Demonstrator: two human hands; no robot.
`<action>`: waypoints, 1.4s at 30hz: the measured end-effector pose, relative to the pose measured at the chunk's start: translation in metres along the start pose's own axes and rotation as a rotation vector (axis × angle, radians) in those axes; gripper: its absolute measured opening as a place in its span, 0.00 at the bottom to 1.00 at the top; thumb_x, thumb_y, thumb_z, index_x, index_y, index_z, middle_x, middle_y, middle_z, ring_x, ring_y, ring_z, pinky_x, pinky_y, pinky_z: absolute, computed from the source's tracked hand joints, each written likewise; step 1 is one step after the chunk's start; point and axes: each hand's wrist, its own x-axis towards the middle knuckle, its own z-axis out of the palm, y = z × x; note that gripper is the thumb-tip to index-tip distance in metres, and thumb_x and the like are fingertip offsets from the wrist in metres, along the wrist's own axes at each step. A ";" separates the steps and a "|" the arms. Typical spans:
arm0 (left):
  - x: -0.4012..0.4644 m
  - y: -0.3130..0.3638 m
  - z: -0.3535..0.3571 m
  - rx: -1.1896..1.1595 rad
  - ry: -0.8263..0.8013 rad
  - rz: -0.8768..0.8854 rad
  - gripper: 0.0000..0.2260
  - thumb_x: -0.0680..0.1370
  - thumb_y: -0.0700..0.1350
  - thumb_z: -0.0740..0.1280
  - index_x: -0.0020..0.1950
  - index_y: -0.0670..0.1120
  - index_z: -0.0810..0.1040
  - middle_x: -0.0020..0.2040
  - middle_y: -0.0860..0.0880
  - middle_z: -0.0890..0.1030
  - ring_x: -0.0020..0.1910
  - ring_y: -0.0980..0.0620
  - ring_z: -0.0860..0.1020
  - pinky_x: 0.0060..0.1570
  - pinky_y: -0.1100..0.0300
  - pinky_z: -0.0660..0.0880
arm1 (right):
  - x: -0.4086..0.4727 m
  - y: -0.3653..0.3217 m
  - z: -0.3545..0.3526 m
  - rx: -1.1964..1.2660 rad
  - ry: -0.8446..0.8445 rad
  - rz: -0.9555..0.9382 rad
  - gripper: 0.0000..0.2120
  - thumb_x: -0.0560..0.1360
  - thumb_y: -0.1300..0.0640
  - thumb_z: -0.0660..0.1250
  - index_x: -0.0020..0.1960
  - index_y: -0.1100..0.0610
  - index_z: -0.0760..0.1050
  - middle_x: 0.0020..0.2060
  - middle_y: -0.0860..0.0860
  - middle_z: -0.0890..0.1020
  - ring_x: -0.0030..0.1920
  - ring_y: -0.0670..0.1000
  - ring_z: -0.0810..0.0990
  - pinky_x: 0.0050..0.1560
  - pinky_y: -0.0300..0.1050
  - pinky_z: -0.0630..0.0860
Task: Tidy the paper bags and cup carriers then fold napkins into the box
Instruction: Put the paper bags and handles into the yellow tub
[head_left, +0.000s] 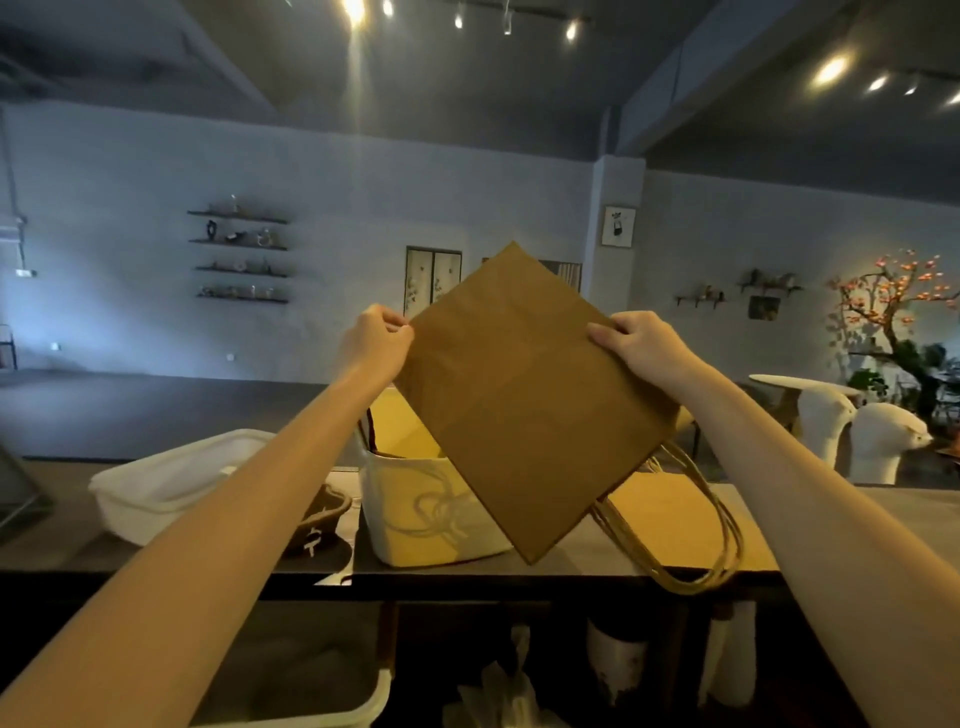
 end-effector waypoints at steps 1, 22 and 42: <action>0.002 -0.007 -0.002 0.015 -0.015 -0.033 0.10 0.80 0.43 0.61 0.59 0.41 0.74 0.51 0.43 0.77 0.47 0.50 0.73 0.43 0.59 0.71 | 0.005 -0.002 0.006 0.005 -0.009 0.010 0.16 0.81 0.48 0.56 0.52 0.58 0.75 0.41 0.51 0.78 0.41 0.50 0.78 0.41 0.41 0.70; 0.030 -0.100 -0.022 0.122 -0.266 -0.090 0.06 0.79 0.48 0.62 0.45 0.48 0.75 0.42 0.47 0.76 0.44 0.50 0.75 0.48 0.54 0.74 | 0.105 -0.037 0.124 0.013 0.214 0.299 0.17 0.82 0.52 0.55 0.57 0.64 0.73 0.47 0.57 0.76 0.46 0.56 0.73 0.47 0.48 0.69; 0.025 -0.109 -0.007 0.018 -0.123 -0.089 0.11 0.80 0.45 0.61 0.59 0.42 0.76 0.45 0.49 0.75 0.40 0.56 0.73 0.46 0.60 0.75 | 0.096 -0.106 0.189 -0.317 -0.474 0.008 0.11 0.77 0.63 0.62 0.60 0.63 0.72 0.41 0.54 0.75 0.42 0.50 0.76 0.31 0.36 0.71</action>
